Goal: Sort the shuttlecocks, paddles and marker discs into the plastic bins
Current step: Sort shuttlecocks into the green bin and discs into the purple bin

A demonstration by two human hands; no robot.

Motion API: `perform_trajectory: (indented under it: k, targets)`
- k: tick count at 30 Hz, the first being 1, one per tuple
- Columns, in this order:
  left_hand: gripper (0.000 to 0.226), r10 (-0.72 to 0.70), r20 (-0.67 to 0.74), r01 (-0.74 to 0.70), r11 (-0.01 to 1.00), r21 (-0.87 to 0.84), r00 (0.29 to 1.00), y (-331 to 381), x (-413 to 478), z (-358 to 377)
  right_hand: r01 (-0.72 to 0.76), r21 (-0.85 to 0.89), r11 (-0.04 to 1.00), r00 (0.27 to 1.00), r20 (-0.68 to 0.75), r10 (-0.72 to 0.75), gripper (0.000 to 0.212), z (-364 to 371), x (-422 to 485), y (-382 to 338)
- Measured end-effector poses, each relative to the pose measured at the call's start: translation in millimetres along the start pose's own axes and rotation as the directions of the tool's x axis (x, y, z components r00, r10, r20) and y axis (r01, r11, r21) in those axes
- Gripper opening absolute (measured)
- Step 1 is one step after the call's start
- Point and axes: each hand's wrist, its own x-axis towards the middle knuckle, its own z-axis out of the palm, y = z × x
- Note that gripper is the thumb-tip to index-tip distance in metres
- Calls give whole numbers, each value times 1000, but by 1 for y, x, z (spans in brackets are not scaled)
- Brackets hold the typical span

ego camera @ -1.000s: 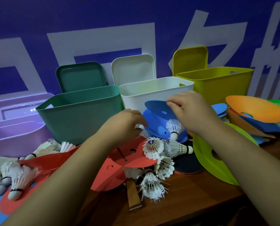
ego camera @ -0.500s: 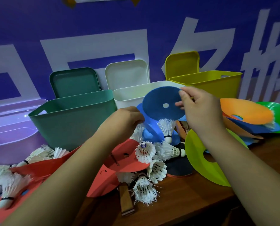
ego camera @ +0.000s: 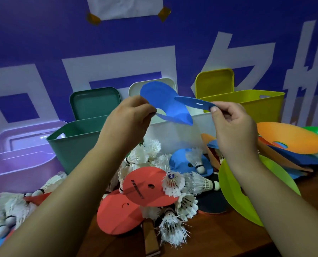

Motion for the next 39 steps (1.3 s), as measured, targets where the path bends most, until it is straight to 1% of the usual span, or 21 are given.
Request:
perform_trajectory:
  k: [3,5,6,7,8,9,10,11,12,15,17,21,23,28,33,34,39]
  targets:
    - [13,-107,-69,101,992,-81,992,-6,9,7,29,1,1000,999,-46,-29,14,0,2,-2]
    - [15,-162,-81,153,982,-112,983,-7,13,16,38,4,999,996,-77,-38,15,-1,5,0]
    - [16,-197,-66,188,975,-116,978,-9,16,23,42,4,999,995,-89,-41,15,-2,6,1]
    - [20,-246,-10,244,965,-101,969,-11,17,32,43,-1,999,995,-93,-43,16,-3,7,3]
    - [26,-308,97,315,947,-67,946,-12,19,42,41,-7,999,995,-92,-42,16,-3,8,4]
    - [37,-377,241,393,919,-22,894,-12,20,51,36,-10,999,996,-86,-37,16,-3,9,5]
    - [47,-436,377,461,887,27,817,-10,21,56,29,-13,999,997,-74,-30,16,-3,9,6]
    - [54,-471,461,508,860,51,752,-10,20,60,23,-17,1000,998,-57,-24,15,-2,9,5]
    - [55,-485,484,534,844,42,728,-11,20,60,22,-21,1000,999,-34,-22,14,0,9,5]
    - [42,-487,409,538,843,-12,772,-14,13,41,31,-9,999,999,38,-30,13,10,7,1]
    - [32,-481,389,529,848,-21,786,-17,2,20,48,-4,999,995,84,-48,13,23,5,-2]
    - [23,-551,350,589,808,-3,757,-31,-37,-29,78,-5,997,975,208,-75,13,69,-6,-24]
    - [21,-610,312,629,776,48,728,-42,-63,-55,107,-13,994,956,278,-99,12,97,-17,-41]
    - [17,-767,238,769,630,106,596,-78,-138,-109,85,75,994,883,456,-110,15,167,-60,-90]
    - [19,-843,171,833,534,145,511,-102,-204,-152,121,154,981,798,572,-189,14,230,-112,-127]
    - [19,-852,149,841,522,144,503,-106,-215,-159,127,161,979,783,590,-198,14,241,-122,-133]
    - [16,-896,69,881,444,166,438,-129,-270,-183,154,180,971,669,704,-237,17,299,-161,-153]
